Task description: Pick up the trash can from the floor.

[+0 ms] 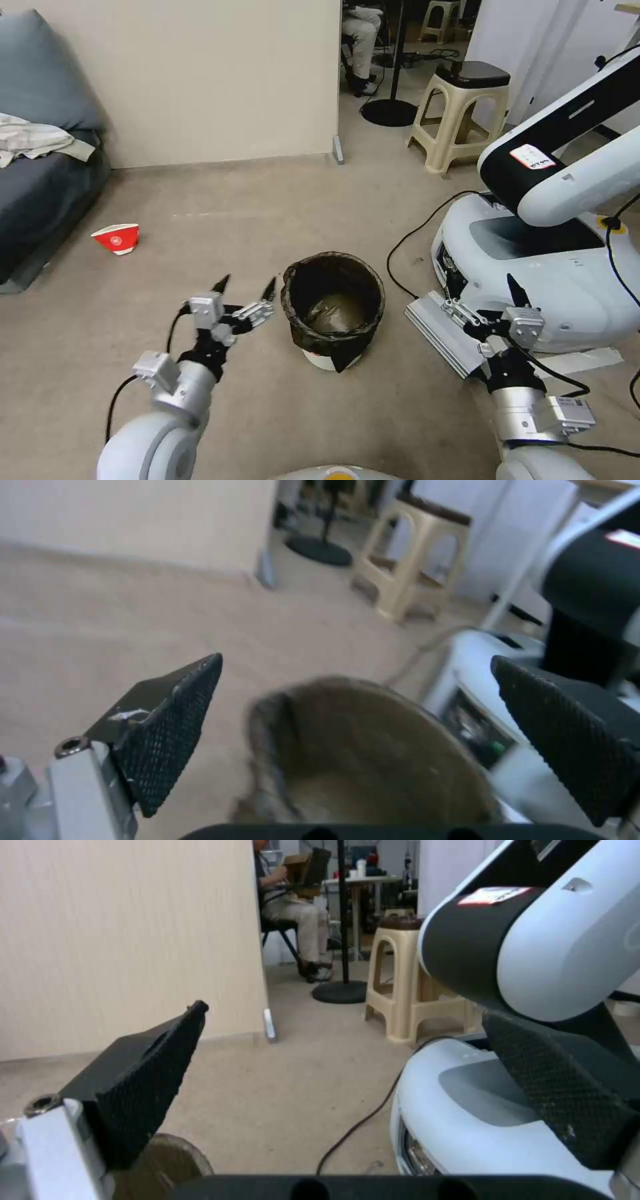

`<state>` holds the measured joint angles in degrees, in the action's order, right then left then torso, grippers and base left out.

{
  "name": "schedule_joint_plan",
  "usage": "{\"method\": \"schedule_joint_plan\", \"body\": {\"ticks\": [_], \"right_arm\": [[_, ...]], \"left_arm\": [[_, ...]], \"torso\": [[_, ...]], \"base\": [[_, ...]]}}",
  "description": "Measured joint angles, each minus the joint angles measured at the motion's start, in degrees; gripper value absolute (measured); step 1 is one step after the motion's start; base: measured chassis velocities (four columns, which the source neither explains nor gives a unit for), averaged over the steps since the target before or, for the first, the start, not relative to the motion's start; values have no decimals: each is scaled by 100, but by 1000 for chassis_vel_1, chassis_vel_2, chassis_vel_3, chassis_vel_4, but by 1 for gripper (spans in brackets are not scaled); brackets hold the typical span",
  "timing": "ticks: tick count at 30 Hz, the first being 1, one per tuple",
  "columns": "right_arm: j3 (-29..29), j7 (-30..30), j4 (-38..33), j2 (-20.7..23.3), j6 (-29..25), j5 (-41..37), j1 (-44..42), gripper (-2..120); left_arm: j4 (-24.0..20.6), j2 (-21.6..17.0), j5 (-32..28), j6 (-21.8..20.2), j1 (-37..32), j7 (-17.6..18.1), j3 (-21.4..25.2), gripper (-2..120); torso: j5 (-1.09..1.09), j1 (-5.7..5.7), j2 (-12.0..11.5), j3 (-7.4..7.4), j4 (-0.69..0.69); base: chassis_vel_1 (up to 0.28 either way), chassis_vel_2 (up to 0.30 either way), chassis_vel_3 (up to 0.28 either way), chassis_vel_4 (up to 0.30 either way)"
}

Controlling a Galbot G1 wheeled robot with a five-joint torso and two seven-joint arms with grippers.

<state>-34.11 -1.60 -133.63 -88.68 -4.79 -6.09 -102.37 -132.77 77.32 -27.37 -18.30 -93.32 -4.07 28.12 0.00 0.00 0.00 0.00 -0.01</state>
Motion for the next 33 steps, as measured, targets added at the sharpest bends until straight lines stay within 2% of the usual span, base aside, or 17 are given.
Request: {"method": "schedule_joint_plan", "body": {"ticks": [1,3,6,14,20,28,33], "right_arm": [[-14,-5,-3,-10,0,8,-17,100],[-18,-6,-4,-13,-1,11,-23,100],[-48,-14,-21,-57,-12,48,-80,100],[-100,-35,-38,-154,-36,157,-169,100],[-113,-39,-40,-231,-46,245,-215,100],[-122,-55,-32,-253,-48,306,-220,100],[-126,-62,-2,-253,-47,308,-192,100]], "left_arm": [[51,-91,-136,-103,86,147,-150,100],[69,-110,-166,-122,110,187,-187,100],[280,-221,-345,-238,320,431,-528,100],[877,-279,-431,-361,885,633,-978,100],[1222,-286,-446,-433,1358,835,-1115,100],[1310,-262,-402,-472,1670,1025,-1112,100],[1453,-272,-7,-652,1833,1155,-1094,100]], "torso": [[0,0,0,0,0],[0,0,0,0,0],[0,0,0,0,1],[0,0,0,0,0],[0,0,0,0,0],[1,0,0,0,1],[0,0,0,0,0]], "base": [[0,0,0,0],[0,0,0,0],[0,0,0,0],[0,0,0,0],[0,0,0,0],[0,0,0,0],[0,0,0,0]]}}
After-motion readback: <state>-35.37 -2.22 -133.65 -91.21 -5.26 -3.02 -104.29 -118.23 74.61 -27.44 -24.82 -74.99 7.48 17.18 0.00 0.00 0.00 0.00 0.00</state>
